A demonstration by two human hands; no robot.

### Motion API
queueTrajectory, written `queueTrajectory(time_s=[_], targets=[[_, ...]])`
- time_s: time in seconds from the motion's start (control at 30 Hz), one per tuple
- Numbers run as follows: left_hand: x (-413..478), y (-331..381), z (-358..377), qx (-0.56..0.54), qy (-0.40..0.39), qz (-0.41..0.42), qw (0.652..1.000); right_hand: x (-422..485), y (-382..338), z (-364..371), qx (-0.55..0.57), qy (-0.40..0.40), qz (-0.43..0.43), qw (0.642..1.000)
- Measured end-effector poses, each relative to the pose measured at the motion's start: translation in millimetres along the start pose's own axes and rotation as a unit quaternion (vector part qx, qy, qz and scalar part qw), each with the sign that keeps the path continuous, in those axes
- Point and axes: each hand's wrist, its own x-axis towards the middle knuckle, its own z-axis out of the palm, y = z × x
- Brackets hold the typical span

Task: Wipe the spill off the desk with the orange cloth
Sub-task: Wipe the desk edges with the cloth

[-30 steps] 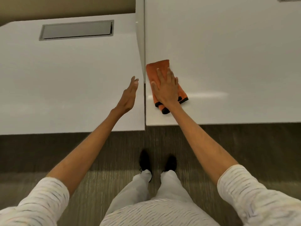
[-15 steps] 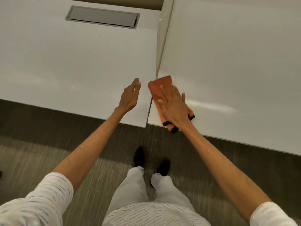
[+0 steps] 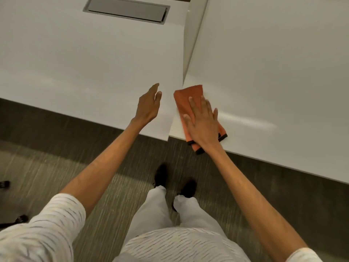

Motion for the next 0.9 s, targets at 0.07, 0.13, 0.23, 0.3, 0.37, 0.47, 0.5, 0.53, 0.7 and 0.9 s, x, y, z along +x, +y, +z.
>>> queueTrajectory(time_s=[0.07,0.13,0.23,0.3,0.37,0.47,0.5,0.53,0.7,0.9], targets=[[0,8,2,0.011,-0.019,0.025,0.999,4,26,-15,-0.014,0.016,0.037,0.999],[0,17,7,0.041,-0.046,0.071,0.996,8,54,-31,-0.017,0.041,0.084,0.996],[2,33,24,0.121,-0.082,0.148,0.978,5,87,-48,0.007,0.082,0.155,0.984],[3,49,36,0.160,-0.104,0.179,0.965,-3,98,-53,0.013,0.099,0.182,0.978],[5,66,47,0.190,-0.130,0.220,0.948,-13,101,-54,0.011,0.099,0.192,0.976],[10,83,67,0.247,-0.172,0.294,0.907,-27,101,-52,0.000,0.105,0.207,0.973],[12,88,73,0.261,-0.187,0.315,0.893,-31,101,-51,-0.006,0.109,0.215,0.971],[14,91,78,0.272,-0.205,0.334,0.879,-36,101,-50,-0.009,0.113,0.225,0.968],[20,91,88,0.284,-0.250,0.385,0.842,-59,91,-43,0.020,0.141,0.286,0.948],[41,89,81,0.317,-0.242,0.445,0.801,-64,65,-28,0.055,0.203,0.362,0.908]])
